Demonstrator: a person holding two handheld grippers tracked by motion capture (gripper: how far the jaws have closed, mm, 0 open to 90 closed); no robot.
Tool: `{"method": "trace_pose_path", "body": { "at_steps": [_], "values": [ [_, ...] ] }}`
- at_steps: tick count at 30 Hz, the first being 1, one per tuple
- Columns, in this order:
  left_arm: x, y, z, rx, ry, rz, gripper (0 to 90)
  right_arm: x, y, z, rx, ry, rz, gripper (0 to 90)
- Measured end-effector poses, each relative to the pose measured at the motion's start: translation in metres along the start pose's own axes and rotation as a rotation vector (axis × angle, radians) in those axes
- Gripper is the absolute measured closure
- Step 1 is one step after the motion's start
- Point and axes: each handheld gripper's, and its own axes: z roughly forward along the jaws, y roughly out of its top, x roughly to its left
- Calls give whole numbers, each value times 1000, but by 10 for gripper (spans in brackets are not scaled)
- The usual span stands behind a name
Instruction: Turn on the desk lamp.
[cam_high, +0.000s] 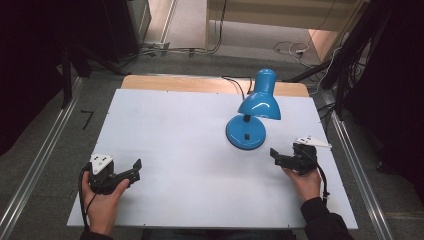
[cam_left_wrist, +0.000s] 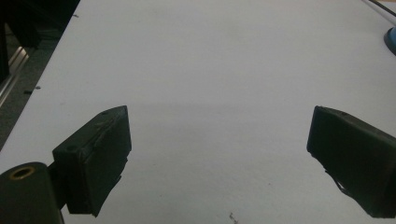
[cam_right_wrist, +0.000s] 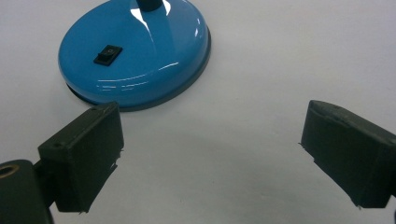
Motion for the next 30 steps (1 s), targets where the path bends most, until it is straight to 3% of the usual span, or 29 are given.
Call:
{"method": "trace_pose_path", "body": {
  "at_steps": [22,24,30],
  "values": [
    [0,0,1,2,-2,-6,70,12,13,19,14,-2,-23,58],
    [0,0,1,1,-4,-6,71,14,14,20,9,-2,-33,106],
    [1,0,1,3,-5,-8,71,19,19,24,5,-2,-38,108]
  ]
}}
